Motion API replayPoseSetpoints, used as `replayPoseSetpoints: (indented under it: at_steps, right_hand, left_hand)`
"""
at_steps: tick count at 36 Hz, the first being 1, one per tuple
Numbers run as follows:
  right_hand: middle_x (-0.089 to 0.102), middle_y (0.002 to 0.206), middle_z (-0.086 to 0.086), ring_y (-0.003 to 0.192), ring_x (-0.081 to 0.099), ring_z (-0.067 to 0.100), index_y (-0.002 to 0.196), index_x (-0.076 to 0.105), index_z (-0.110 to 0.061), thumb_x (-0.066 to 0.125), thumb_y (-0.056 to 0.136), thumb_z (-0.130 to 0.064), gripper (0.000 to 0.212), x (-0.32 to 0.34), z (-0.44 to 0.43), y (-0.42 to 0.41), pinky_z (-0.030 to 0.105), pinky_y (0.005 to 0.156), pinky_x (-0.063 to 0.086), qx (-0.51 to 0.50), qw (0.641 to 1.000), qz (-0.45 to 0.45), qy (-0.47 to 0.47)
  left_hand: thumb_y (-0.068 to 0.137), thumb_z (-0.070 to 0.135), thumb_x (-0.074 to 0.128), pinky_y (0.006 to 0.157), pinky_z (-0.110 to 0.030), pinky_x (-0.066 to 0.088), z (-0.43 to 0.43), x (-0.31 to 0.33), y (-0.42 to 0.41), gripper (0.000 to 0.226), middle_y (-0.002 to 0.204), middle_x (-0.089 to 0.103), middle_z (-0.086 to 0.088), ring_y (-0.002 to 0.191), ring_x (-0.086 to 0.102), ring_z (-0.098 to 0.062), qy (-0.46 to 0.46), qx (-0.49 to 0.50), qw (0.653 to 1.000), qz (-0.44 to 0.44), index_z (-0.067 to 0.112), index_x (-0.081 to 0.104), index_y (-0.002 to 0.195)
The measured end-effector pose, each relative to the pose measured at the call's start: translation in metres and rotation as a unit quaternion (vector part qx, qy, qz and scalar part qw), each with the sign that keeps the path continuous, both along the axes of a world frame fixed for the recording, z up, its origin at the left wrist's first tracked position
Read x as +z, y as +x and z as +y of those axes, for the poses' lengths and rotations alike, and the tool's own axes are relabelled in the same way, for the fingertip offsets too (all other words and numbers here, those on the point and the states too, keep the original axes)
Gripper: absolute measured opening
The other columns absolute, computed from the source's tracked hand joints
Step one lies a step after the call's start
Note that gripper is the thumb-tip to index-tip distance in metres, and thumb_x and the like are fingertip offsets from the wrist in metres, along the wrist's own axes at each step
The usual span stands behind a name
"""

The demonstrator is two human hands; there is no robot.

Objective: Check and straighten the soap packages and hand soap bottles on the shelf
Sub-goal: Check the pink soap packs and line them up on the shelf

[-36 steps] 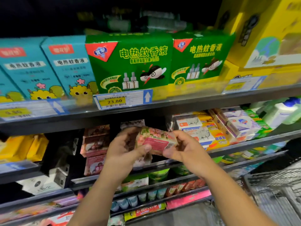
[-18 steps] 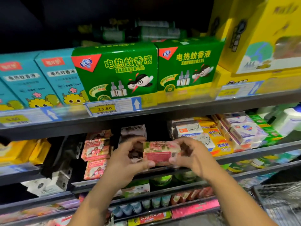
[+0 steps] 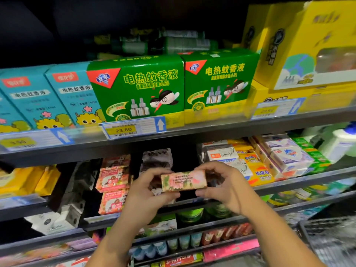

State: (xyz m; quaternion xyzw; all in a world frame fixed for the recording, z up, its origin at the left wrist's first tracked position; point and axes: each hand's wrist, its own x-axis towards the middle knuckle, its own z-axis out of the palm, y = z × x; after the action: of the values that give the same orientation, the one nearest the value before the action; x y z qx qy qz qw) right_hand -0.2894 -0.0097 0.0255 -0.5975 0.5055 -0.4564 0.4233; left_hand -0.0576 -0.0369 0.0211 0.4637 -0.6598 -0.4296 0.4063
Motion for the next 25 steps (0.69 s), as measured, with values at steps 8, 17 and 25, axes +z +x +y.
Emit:
replayPoseSetpoints:
  at_steps: [8,17,25]
  right_hand:
    - [0.065,0.074,0.005,0.06,0.063,0.012,0.099,0.069,-0.014,0.075,0.086,-0.025,0.018,0.018,0.002,0.01,0.02,0.055,0.048,-0.046,0.978,-0.103,0.178]
    - [0.067,0.075,0.009,0.056,0.059,0.016,0.105,0.069,-0.008,0.066,0.093,-0.04,0.034,0.013,-0.002,0.01,0.024,0.049,0.044,-0.055,0.967,-0.038,0.247]
    - [0.072,0.104,-0.008,0.099,0.067,0.007,0.118,0.063,-0.018,0.074,0.085,-0.003,0.038,0.022,-0.005,-0.01,0.018,0.079,0.05,0.034,0.993,-0.049,0.102]
  left_hand:
    - [0.079,0.029,0.077,0.05,-0.029,0.039,-0.001,0.023,-0.021,0.026,0.063,0.065,0.0,0.052,0.055,-0.02,0.195,-0.009,0.973,0.126,0.017,0.065,0.098]
    - [0.092,0.037,0.066,0.044,-0.027,0.041,-0.014,0.028,-0.015,0.033,0.066,0.065,-0.014,0.053,0.058,-0.022,0.301,-0.037,0.953,0.014,0.009,0.066,0.109]
    - [0.081,0.011,0.08,0.069,-0.021,0.054,-0.025,0.023,-0.001,0.05,0.103,0.067,0.023,0.085,0.065,0.006,0.014,-0.053,0.995,-0.085,0.051,0.061,0.104]
